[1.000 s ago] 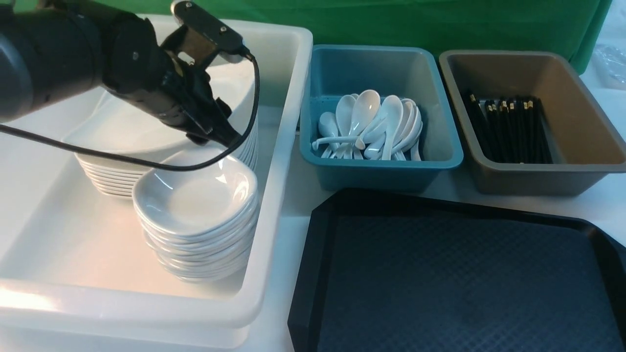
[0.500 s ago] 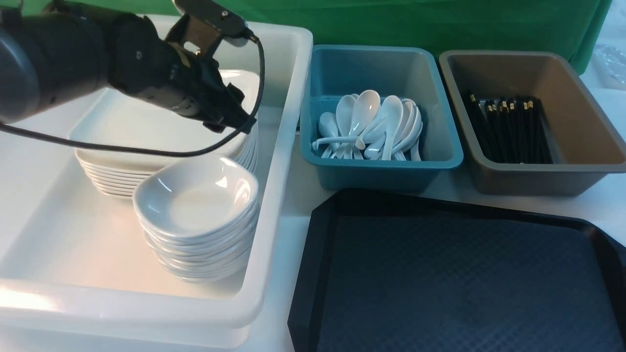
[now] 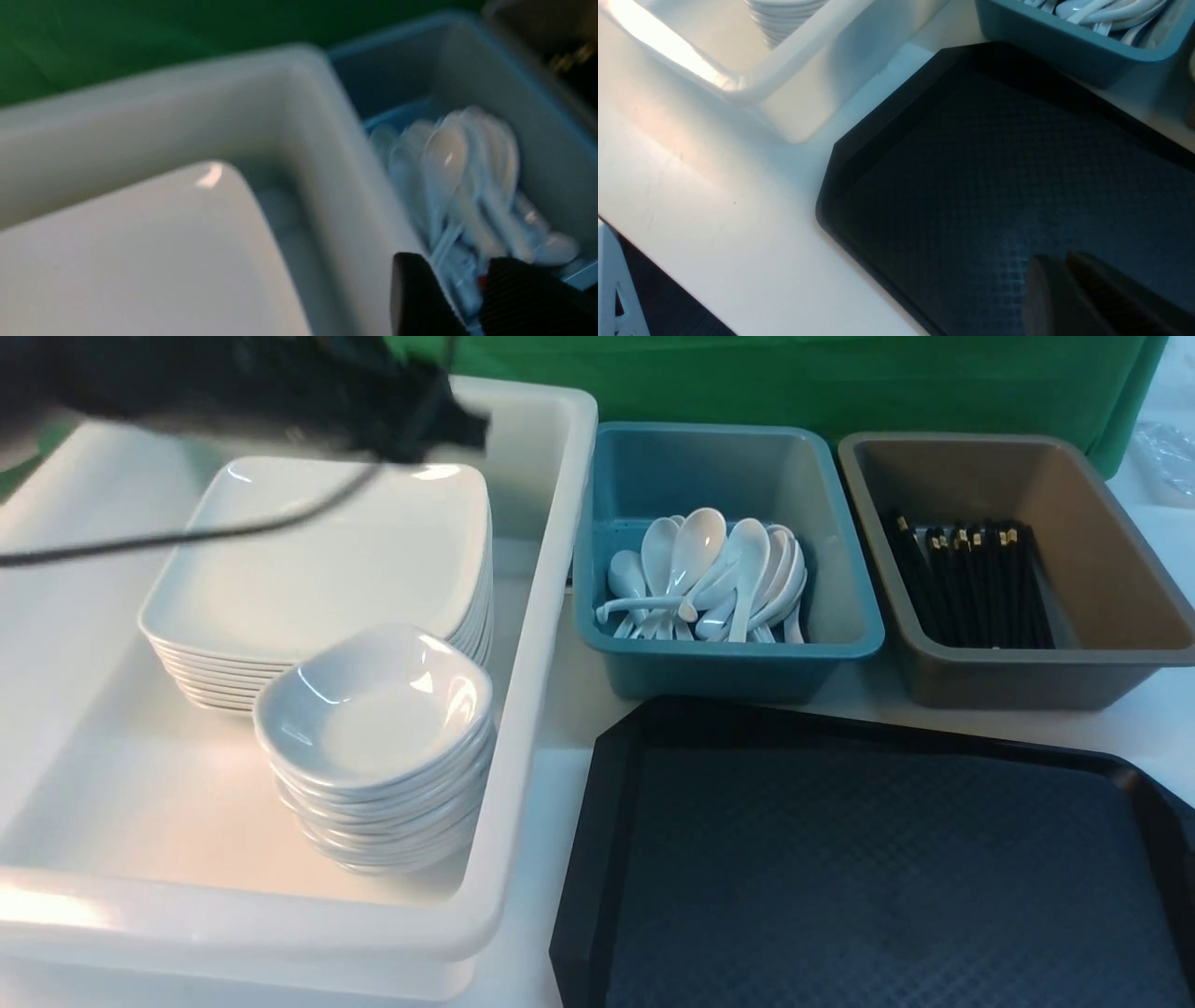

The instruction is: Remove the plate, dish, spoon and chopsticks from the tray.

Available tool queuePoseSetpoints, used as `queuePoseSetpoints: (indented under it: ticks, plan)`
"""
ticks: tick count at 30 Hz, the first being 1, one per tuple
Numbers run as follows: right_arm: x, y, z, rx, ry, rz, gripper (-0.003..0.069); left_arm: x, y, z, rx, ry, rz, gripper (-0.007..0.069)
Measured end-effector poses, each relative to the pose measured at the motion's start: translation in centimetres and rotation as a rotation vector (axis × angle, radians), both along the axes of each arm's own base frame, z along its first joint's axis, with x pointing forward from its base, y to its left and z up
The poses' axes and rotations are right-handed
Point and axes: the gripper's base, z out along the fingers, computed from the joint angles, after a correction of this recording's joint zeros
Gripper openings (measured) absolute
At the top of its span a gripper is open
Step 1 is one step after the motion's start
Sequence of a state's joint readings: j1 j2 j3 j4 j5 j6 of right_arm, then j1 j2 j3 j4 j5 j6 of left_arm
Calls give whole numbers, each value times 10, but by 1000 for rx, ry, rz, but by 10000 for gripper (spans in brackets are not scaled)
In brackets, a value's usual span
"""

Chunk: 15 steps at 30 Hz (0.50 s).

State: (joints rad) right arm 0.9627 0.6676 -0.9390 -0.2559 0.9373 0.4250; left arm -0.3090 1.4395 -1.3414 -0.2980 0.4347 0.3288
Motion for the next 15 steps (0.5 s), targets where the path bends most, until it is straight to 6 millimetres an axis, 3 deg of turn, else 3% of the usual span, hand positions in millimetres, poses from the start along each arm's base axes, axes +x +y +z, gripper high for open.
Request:
queuePoseSetpoints:
  ticks: [1, 2, 3, 4, 6, 7, 10, 15]
  plan:
    - [0, 0, 0, -1, 1, 0, 70, -19, 5, 19, -21, -62, -15, 105]
    - [0, 0, 0, -1, 1, 0, 70, -22, 5, 22, -29, -70, -14, 96]
    - [0, 0, -1, -3, 0, 2, 70, -47, 10, 38, -35, -141, -37, 47]
    - [0, 0, -1, -4, 0, 2, 70, -51, 11, 38, -34, -145, -42, 42]
    - [0, 0, -2, -10, 0, 5, 70, -84, 18, 47, -44, -217, -65, 15]
    - [0, 0, -2, -18, -2, 10, 70, -113, 24, 49, -61, -268, -77, 9]
    - [0, 0, -2, -22, -6, 11, 70, -151, 35, 35, -96, -303, -82, 8]
    - [1, 0, -2, -27, -13, 10, 25, -207, 59, -10, -129, -374, -52, 8]
